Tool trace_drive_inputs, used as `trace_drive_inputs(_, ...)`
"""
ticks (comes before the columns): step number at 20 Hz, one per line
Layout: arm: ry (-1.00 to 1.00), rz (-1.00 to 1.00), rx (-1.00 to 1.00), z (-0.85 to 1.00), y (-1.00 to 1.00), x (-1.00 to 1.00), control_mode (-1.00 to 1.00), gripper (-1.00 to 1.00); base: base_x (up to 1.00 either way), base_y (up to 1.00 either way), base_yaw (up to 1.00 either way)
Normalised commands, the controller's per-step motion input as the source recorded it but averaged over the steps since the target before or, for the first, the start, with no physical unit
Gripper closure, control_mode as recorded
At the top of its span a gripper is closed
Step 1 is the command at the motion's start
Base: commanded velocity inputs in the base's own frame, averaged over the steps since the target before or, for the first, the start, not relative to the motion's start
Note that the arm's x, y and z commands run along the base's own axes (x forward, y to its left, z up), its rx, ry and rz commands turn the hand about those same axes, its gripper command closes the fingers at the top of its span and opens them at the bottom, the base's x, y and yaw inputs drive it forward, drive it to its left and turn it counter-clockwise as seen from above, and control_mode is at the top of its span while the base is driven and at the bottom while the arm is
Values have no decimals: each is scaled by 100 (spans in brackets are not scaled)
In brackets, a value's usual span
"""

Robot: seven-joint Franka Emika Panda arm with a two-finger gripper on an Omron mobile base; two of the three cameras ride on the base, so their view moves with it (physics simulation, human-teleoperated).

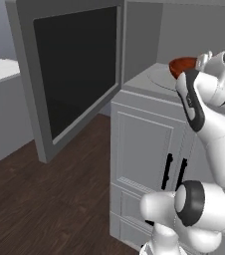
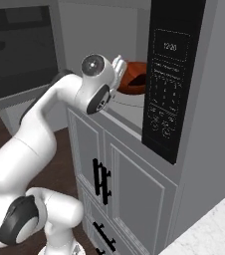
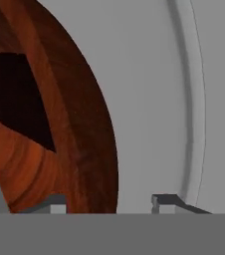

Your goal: Pick the avocado from the sink and place it in the bowl. Then pick the bowl and place it in the microwave. Then close the microwave door and press the start button.

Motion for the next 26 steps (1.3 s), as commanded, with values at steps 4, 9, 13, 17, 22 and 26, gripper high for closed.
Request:
trace_drive_inputs(4, -19, 0, -3, 1, 27, -1, -100, -100, 0, 0, 0)
trace_drive_inputs(9, -14, 1, -2, 6, 38, -53, -100, -100, 0, 0, 0)
trace_drive_inputs(13, -1, 9, 0, 37, 41, -100, -100, -100, 0, 0, 0)
trace_drive_inputs(17, 10, 12, 0, 53, 36, -99, -100, -100, 0, 0, 0)
trace_drive_inputs(22, 8, 14, -1, 36, 47, -100, -100, -100, 0, 0, 0)
trace_drive_inputs(26, 0, 6, -6, 28, 69, -100, -100, -100, 0, 0, 0)
